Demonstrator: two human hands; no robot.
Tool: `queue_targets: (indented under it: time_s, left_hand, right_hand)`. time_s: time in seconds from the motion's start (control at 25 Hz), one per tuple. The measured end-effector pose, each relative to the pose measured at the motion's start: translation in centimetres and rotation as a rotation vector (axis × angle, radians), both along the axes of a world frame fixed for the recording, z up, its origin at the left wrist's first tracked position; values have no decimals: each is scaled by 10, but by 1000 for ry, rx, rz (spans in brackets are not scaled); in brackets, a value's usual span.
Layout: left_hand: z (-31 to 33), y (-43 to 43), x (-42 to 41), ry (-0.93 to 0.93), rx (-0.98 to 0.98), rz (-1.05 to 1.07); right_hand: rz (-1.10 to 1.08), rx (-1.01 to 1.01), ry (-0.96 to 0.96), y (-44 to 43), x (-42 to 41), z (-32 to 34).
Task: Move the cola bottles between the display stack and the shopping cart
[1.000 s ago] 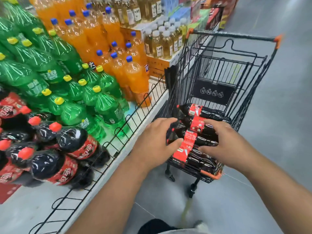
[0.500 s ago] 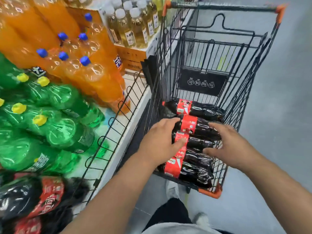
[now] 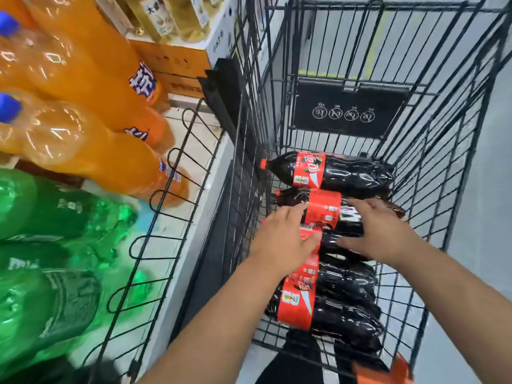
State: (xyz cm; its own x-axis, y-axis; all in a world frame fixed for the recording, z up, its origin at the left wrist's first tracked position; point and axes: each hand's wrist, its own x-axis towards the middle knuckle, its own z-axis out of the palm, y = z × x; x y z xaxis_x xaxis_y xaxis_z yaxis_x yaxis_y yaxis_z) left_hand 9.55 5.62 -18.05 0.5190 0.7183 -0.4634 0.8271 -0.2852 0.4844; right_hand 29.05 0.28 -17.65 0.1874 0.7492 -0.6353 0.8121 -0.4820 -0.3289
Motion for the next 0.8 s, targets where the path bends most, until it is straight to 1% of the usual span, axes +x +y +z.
queue_targets:
  time_s: [0.08,0.24,0.36,0.48,0.6,0.64,0.72,0.8]
  left_hand:
    - [-28,10,7,17,-35,45]
    - [-86,21,24,20,-89,285]
    - [-122,23,35,0,-84,434]
    - [-146,23,47,-106,-144,638]
    - [-162,27,60,-286,-267,903]
    - [-167,30,64,-334,-275,972]
    - [-176,34,69,-391,-261,1048]
    - [-180,36,70,-402,-252,1057]
  right_hand:
    - [51,-14,-27,18,8,-27]
    - [90,-45,-79,39,28,-85]
    - [156,-43,-188,39,39,-121]
    - [224,-34,-269,46,44,-137]
    - [331,-46,-312,52,48,-142]
    - [362,-38,-324,52,49,-142]
    - [387,-23,-330,51,50,-142]
    - [403,-1,-338,51,50,-143]
